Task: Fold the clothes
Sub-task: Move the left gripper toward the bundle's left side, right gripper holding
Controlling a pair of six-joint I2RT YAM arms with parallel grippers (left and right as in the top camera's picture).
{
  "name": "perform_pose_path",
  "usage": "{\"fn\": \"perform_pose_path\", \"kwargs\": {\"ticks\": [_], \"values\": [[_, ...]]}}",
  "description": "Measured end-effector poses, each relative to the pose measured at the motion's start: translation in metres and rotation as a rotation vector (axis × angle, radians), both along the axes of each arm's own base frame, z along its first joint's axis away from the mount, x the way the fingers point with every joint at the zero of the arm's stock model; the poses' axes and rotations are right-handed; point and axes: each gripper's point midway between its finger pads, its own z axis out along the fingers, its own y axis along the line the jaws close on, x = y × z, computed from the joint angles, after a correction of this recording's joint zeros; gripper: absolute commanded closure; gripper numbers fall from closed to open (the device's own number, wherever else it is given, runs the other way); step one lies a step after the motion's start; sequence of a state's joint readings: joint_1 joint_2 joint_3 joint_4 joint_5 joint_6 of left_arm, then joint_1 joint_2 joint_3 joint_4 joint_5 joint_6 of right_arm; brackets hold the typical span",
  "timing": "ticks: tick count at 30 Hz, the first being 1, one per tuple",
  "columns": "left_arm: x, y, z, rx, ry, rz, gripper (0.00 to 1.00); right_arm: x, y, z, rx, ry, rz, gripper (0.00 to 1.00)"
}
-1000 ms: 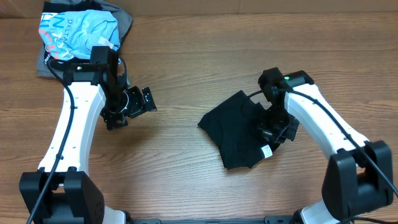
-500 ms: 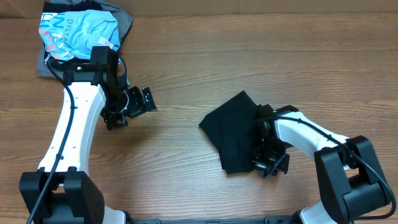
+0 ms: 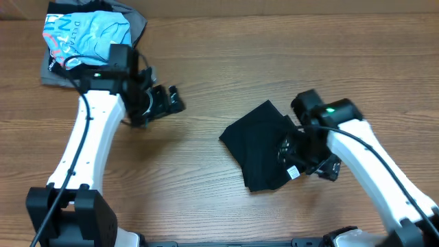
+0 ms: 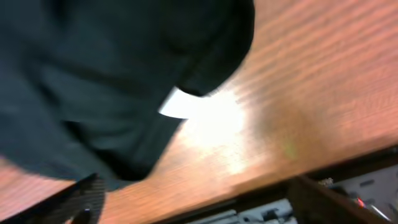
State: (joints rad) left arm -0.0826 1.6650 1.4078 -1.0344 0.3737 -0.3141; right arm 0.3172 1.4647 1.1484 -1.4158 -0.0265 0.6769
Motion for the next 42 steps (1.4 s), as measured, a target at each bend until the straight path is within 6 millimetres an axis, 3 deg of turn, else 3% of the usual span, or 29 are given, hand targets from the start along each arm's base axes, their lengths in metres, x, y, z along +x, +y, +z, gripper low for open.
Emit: {"fn": "perform_pose_path", "kwargs": {"ticks": [5, 12, 16, 23, 29, 34, 38, 42], "values": [[0.022, -0.069, -0.010, -0.087, -0.110, -0.189, 0.00, 0.002, -0.002, 0.017, 0.022, -0.070, -0.010, 0.00], [0.021, -0.143, -0.059, -0.195, -0.107, -0.424, 0.00, 0.001, -0.002, 0.017, 0.021, -0.069, -0.009, 0.00], [0.017, -0.162, -0.079, -0.229, -0.099, -0.493, 0.00, 0.001, -0.002, 0.017, 0.021, -0.069, -0.009, 0.00], [0.000, -0.178, -0.112, -0.277, -0.030, -0.586, 0.00, 0.001, -0.002, 0.017, 0.021, -0.069, -0.010, 0.00], [-0.024, -0.195, -0.117, -0.354, 0.020, -0.669, 0.02, 0.001, -0.002, 0.017, 0.021, -0.069, -0.009, 0.00], [-0.048, -0.204, -0.123, -0.362, 0.091, -0.717, 0.39, 0.001, -0.002, 0.017, 0.021, -0.069, -0.009, 0.00], [-0.068, -0.210, -0.131, -0.354, 0.161, -0.738, 0.96, 0.001, -0.002, 0.017, 0.021, -0.069, -0.009, 0.00], [-0.075, -0.212, -0.133, -0.350, 0.189, -0.742, 0.96, 0.002, -0.002, 0.017, 0.022, -0.069, -0.009, 0.00]]}}
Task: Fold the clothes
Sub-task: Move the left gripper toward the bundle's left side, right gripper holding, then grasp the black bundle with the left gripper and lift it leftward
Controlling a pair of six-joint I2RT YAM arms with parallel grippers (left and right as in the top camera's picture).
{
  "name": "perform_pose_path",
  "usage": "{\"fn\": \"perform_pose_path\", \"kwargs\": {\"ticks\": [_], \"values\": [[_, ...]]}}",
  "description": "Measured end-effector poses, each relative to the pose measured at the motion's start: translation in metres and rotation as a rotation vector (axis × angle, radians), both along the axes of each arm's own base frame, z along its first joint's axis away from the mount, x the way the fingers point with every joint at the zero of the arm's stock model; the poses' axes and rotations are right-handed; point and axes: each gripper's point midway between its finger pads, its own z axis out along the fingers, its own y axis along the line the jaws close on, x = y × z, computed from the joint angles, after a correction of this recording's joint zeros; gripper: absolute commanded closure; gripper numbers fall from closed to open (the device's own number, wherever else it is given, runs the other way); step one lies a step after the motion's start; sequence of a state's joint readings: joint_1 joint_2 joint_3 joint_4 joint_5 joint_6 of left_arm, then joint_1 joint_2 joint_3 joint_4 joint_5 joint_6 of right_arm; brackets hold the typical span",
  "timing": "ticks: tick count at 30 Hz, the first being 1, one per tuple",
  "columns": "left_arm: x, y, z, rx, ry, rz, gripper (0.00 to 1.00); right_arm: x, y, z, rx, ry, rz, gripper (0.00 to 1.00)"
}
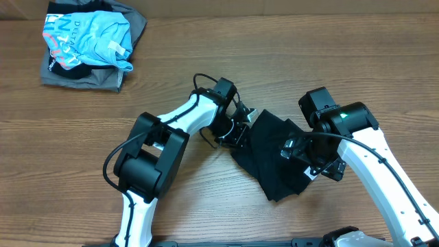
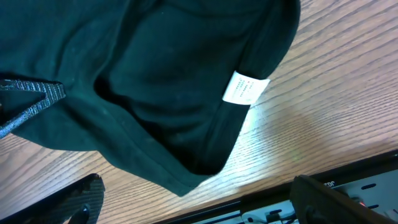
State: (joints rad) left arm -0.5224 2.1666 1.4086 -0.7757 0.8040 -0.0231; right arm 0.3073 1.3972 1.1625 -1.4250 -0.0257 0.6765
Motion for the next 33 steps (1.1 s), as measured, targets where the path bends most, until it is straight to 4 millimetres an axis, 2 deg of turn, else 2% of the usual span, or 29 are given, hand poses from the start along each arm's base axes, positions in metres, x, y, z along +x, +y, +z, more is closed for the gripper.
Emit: {"fn": "perform_pose_path", "kwargs": {"ticks": [7, 12, 18, 25, 29, 33], "values": [[0.009, 0.008, -0.006, 0.070, 0.032, 0.090, 0.96, -0.001, 0.000, 0.000, -0.001, 0.002, 0.000, 0.00], [0.050, 0.039, -0.009, 0.109, 0.031, 0.270, 0.96, -0.002, -0.001, 0.000, -0.003, 0.009, 0.012, 0.00], [0.112, 0.112, -0.009, 0.194, -0.072, 0.446, 0.96, -0.003, -0.001, 0.000, -0.003, 0.011, 0.017, 0.00], [0.154, 0.199, 0.000, 0.330, -0.209, 0.513, 0.96, -0.006, -0.002, 0.000, -0.007, 0.024, 0.018, 0.00], [0.181, 0.239, 0.017, 0.402, -0.319, 0.528, 0.96, -0.007, -0.002, 0.000, -0.008, 0.028, 0.019, 0.00], [0.209, 0.263, 0.046, 0.457, -0.424, 0.553, 0.96, -0.014, -0.005, 0.001, -0.018, 0.057, 0.019, 0.00]]}}
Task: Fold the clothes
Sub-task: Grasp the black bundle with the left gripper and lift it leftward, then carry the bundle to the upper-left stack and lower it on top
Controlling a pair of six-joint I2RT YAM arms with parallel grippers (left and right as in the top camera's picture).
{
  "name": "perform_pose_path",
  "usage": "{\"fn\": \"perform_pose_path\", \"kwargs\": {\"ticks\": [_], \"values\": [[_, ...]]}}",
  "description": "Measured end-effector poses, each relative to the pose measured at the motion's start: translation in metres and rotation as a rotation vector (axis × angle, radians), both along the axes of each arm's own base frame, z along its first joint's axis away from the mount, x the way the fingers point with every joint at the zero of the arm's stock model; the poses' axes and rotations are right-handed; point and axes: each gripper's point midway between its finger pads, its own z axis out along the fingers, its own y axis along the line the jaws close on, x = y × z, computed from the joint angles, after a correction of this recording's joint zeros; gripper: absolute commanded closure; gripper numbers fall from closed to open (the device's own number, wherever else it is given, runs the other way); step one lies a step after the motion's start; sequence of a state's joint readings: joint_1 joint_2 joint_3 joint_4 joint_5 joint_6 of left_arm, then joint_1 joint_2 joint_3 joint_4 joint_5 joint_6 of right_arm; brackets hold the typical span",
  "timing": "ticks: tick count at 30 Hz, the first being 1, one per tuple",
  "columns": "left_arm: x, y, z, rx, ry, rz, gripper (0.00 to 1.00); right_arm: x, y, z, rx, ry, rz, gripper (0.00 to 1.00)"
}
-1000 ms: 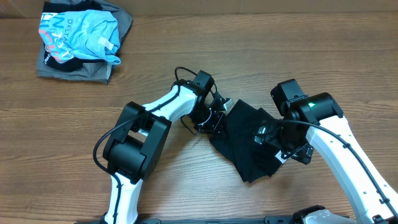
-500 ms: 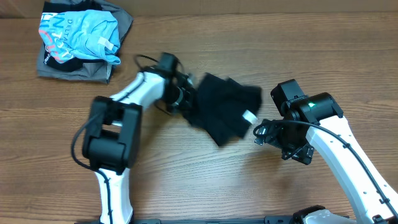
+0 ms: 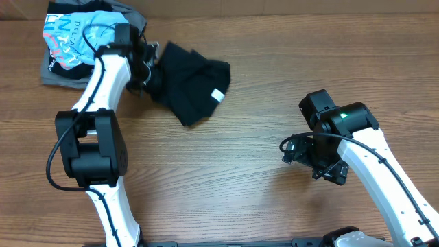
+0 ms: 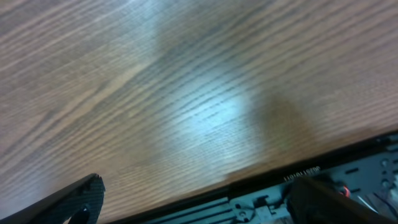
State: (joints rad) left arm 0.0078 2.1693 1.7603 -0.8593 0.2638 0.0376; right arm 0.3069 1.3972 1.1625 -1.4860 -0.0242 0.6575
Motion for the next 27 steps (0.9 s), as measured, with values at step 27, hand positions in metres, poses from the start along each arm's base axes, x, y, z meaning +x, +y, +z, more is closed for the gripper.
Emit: {"fn": "perform_pose_path", "kwargs": {"ticks": [27], "values": [[0.077, 0.111, 0.193, 0.168, -0.433, 0.315, 0.95, -0.010, -0.008, 0.001, -0.042, 0.039, 0.004, 0.00]]}}
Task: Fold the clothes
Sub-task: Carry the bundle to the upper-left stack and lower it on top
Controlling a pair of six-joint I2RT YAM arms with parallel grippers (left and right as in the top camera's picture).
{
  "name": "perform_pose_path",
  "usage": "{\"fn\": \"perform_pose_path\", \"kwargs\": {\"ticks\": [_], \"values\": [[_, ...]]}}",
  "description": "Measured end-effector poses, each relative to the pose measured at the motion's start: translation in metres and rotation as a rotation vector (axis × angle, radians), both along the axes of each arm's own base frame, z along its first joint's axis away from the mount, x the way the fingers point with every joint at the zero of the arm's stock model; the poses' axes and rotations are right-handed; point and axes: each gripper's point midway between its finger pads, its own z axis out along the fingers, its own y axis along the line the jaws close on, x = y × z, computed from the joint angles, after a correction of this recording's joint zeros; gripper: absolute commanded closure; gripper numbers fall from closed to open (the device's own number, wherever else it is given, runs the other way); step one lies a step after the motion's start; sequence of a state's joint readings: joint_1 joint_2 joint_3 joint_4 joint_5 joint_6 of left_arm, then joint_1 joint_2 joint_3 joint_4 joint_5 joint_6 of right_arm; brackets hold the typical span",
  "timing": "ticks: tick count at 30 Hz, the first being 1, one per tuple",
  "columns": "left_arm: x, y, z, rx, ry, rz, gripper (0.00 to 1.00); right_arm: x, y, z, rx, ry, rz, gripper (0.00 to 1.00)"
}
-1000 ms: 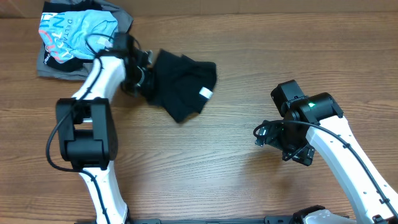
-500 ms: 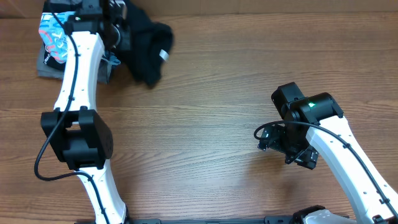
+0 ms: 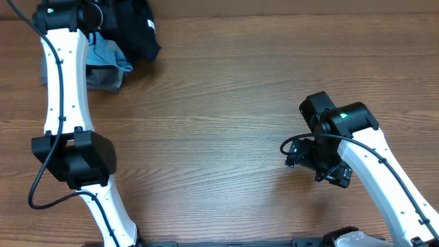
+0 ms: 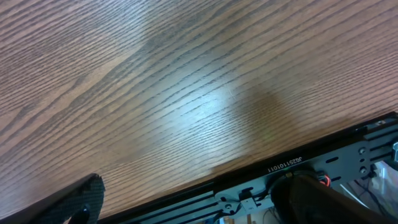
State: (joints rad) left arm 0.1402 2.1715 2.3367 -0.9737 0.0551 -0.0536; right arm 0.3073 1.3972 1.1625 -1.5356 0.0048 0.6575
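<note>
The folded black garment [image 3: 134, 29] hangs bunched at the table's far left corner, over the pile of folded clothes [image 3: 104, 63] with a light blue shirt on top. My left gripper [image 3: 95, 12] is at the garment's left edge, shut on it; its dark fingers merge with the cloth. My right gripper [image 3: 296, 155] hovers over bare wood at the right. In the right wrist view this gripper [image 4: 193, 202] is open, with one finger [image 4: 78, 202] far left, the other far right, and only wood between them.
A grey garment [image 3: 103, 80] lies at the bottom of the pile. The table's near edge and a black metal rail [image 4: 292, 168] show just below my right gripper. The left arm [image 3: 63, 82] stretches along the table's left side.
My left gripper has moved the black garment further left and back, from beside the pile to over it at the far corner. My right gripper stays open in the same spot.
The black garment first lay right of centre under my right gripper, with the left gripper off to the left. Then the left gripper was at the garment's left edge. Later it held the garment near the pile, my right gripper left open over bare wood. Now the garment is over the pile.
</note>
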Motion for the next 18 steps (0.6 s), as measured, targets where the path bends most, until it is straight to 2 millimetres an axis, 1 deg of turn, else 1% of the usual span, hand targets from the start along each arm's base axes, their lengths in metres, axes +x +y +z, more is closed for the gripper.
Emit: {"fn": "perform_pose_path", "kwargs": {"ticks": [3, 8, 11, 13, 14, 17, 18], "values": [[-0.002, 0.016, -0.001, 0.000, 0.002, 0.029, 0.95, -0.001, 0.000, 0.000, -0.001, 0.004, 0.000, 0.00], [-0.006, 0.058, -0.003, 0.004, -0.005, 0.098, 0.95, -0.002, -0.001, 0.000, -0.002, 0.009, 0.000, 0.00], [-0.004, 0.077, -0.008, 0.011, -0.012, 0.122, 0.93, -0.003, -0.001, 0.001, -0.004, 0.013, 0.000, 0.00], [0.003, 0.089, -0.016, 0.014, -0.024, 0.139, 0.89, -0.005, -0.002, 0.001, -0.007, 0.023, 0.000, 0.00], [0.006, 0.095, -0.021, 0.017, -0.026, 0.143, 0.85, -0.007, -0.002, 0.001, -0.009, 0.030, 0.000, 0.00], [0.016, 0.108, -0.040, 0.023, -0.026, 0.152, 0.84, -0.011, -0.003, 0.002, -0.015, 0.045, -0.001, 0.00], [0.019, 0.115, -0.051, 0.022, -0.018, 0.161, 0.82, -0.012, -0.004, 0.002, -0.016, 0.051, -0.002, 0.00]]}}
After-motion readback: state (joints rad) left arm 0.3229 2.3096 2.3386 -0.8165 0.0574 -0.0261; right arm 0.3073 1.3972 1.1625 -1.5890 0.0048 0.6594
